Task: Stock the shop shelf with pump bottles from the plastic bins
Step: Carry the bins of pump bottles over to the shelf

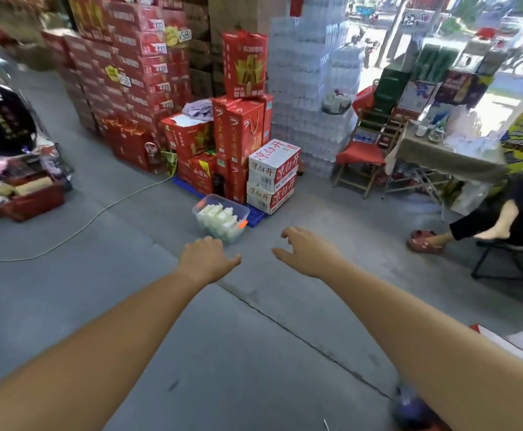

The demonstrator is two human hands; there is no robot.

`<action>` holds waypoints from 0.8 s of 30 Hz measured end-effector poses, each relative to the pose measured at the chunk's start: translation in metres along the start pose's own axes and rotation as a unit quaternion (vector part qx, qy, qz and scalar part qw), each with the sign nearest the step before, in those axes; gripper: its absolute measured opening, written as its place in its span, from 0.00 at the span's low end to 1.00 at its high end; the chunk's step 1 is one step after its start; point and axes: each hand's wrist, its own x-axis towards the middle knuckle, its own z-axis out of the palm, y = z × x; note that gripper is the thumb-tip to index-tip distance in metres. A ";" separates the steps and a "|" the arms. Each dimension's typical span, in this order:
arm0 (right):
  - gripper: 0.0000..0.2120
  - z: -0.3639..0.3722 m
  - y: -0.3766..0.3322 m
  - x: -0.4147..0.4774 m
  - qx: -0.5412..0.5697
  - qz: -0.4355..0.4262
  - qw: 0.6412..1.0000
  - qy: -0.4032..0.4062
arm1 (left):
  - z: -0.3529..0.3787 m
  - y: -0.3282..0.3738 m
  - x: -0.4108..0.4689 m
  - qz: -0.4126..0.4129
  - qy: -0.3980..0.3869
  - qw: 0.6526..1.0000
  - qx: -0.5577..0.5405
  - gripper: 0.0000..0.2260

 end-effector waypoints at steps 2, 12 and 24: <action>0.28 -0.006 0.005 0.037 0.002 -0.010 1.000 0.004 | -0.004 0.001 0.034 -0.009 -0.006 1.000 -0.006 0.29; 0.25 -0.041 0.066 0.260 -0.030 -0.076 0.997 0.000 | -0.034 0.028 0.237 -0.043 0.035 0.997 -0.051 0.24; 0.21 -0.087 0.111 0.516 -0.048 -0.159 0.986 -0.026 | -0.065 0.026 0.471 -0.122 0.023 0.990 -0.066 0.24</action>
